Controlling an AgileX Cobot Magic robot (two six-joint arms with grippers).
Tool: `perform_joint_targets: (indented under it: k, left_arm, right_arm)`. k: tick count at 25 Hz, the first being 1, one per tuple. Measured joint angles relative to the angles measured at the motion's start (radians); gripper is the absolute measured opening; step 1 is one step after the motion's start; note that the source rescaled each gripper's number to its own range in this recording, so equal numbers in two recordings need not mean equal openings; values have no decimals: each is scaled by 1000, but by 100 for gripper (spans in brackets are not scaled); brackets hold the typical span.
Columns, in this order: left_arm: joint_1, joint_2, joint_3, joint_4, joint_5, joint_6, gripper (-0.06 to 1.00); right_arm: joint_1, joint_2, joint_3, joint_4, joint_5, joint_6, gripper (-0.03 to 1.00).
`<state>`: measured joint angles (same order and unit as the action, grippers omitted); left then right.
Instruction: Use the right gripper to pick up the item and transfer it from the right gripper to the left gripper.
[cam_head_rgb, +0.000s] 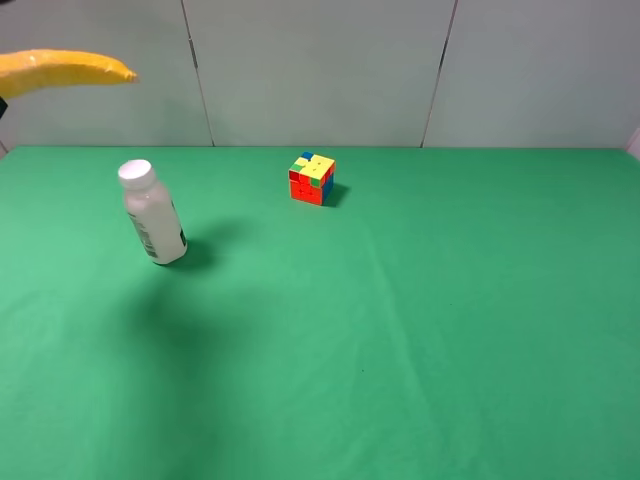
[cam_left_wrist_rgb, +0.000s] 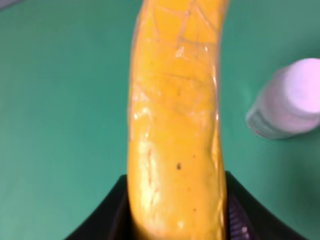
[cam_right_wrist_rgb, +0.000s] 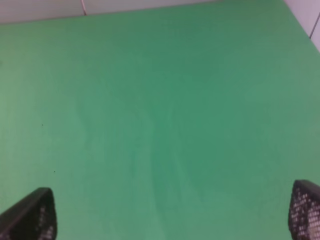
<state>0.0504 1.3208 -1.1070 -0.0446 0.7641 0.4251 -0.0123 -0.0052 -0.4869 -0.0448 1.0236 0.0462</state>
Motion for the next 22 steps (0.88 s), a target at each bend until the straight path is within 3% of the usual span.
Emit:
perform_joint_targets:
  k: [5,11,22]
  left_arm:
    - [21,106,0,-4,-54,0,0]
    - [21,240,1,-68,-109,49,0]
    - [21,435,1,-76,-230,65,0]
  right_arm:
    - [0,0,0,0,0,0,100]
    - [0,0,0,0,-1,0,100]
    - [0,0,0,0,-1,0,100]
